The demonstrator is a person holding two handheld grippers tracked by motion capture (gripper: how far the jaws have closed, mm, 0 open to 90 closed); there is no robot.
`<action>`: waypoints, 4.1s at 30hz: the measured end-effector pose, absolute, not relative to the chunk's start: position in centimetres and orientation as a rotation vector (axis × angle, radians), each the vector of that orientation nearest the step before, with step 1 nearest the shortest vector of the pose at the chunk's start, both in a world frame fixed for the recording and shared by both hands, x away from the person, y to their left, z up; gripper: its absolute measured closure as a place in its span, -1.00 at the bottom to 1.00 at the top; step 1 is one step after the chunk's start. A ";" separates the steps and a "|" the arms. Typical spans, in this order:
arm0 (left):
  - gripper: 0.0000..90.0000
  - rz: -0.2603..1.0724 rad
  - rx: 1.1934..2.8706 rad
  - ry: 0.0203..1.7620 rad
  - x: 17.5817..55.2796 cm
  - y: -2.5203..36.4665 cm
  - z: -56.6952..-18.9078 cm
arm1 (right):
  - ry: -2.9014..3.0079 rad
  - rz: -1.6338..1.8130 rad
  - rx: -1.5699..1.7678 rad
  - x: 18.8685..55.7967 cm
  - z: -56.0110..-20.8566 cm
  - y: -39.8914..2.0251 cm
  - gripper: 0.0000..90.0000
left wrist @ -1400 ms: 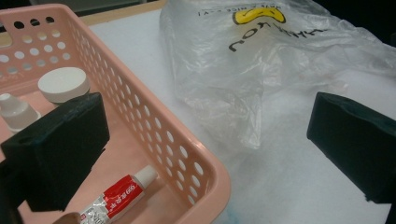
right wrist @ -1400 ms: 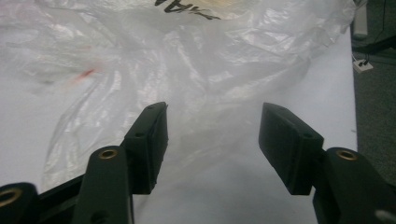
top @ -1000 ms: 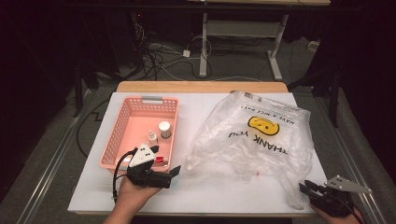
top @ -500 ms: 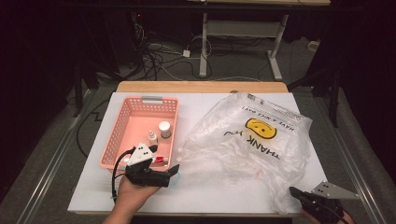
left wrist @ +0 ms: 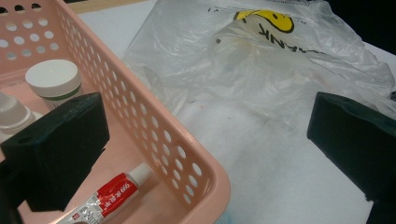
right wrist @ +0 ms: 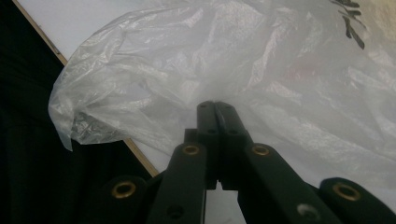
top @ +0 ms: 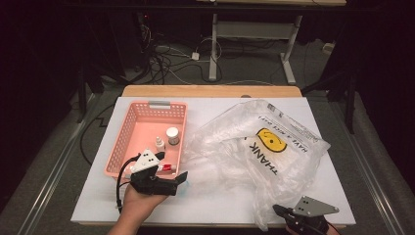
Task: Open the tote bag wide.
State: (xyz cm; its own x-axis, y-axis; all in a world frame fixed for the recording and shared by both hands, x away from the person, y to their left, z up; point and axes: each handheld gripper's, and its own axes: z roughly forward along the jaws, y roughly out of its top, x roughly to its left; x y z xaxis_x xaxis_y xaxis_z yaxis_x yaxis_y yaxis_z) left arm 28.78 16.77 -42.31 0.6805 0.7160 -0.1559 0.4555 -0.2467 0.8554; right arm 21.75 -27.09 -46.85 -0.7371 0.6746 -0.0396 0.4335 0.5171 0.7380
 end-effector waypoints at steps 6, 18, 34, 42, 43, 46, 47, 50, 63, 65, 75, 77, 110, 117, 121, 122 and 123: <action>-1.00 0.331 1.894 0.909 28.7 16.7 -42.4 | 2.337 1.179 0.967 21.3 -45.3 -28.8 0.67; -1.00 0.339 1.893 0.918 28.9 16.8 -42.5 | 2.076 1.177 1.147 25.2 -43.7 -33.9 0.51; -1.00 0.349 1.901 0.911 28.8 16.7 -42.6 | 1.837 1.074 1.361 33.3 -43.6 -40.7 0.09; -1.00 0.350 1.899 0.908 28.7 16.6 -42.7 | 1.759 1.065 1.462 37.5 -44.2 -42.9 0.15; -1.00 0.351 1.898 0.906 28.7 16.6 -42.7 | 1.765 1.048 1.461 37.9 -44.3 -42.9 0.19; -1.00 0.355 1.895 0.905 28.6 16.6 -42.7 | 1.776 1.037 1.492 38.8 -44.9 -43.3 0.33; -1.00 0.356 1.895 0.905 28.6 16.6 -42.7 | 1.791 1.020 1.492 39.0 -45.2 -43.3 0.39; -1.00 0.355 1.898 0.906 28.6 16.5 -42.7 | 1.824 0.988 1.490 39.2 -45.9 -43.1 0.73; -1.00 0.367 1.898 0.908 28.7 16.7 -42.9 | 1.757 0.949 1.501 35.1 -45.5 -45.6 0.99; -1.00 0.369 1.897 0.906 28.7 16.7 -42.9 | 1.748 0.960 1.495 34.6 -45.3 -45.7 0.77; -1.00 0.375 1.892 0.932 28.8 16.9 -42.7 | 1.828 1.144 1.318 32.0 -42.7 -41.3 -0.01; -1.00 0.366 1.898 0.933 28.7 17.0 -42.6 | 1.876 1.181 1.281 31.8 -42.8 -39.8 -0.15; -1.00 0.382 1.892 0.910 28.5 16.7 -42.8 | 2.489 1.056 0.856 34.9 -45.7 -21.2 -0.98; -1.00 0.385 1.898 0.909 28.5 16.6 -42.8 | 2.516 0.970 0.846 35.3 -46.6 -20.7 -0.62; -1.00 0.383 1.894 0.915 28.5 16.7 -42.8 | 2.454 1.098 0.835 35.5 -44.5 -20.9 -0.32; -1.00 0.382 1.895 0.915 28.5 16.7 -42.8 | 2.456 1.115 0.839 35.6 -44.3 -20.8 -0.27; -1.00 0.382 1.896 0.915 28.5 16.7 -42.8 | 2.469 1.122 0.837 35.7 -44.5 -20.6 -0.25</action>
State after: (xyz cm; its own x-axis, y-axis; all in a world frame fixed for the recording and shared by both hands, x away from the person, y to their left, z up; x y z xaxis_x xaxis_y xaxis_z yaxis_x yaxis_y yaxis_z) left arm 28.49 16.65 -42.82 0.6694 0.7336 -0.1174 0.4330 -0.2568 0.8640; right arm 35.71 -20.64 -44.48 -0.7845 0.6193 -0.0320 0.3831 0.5247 0.7602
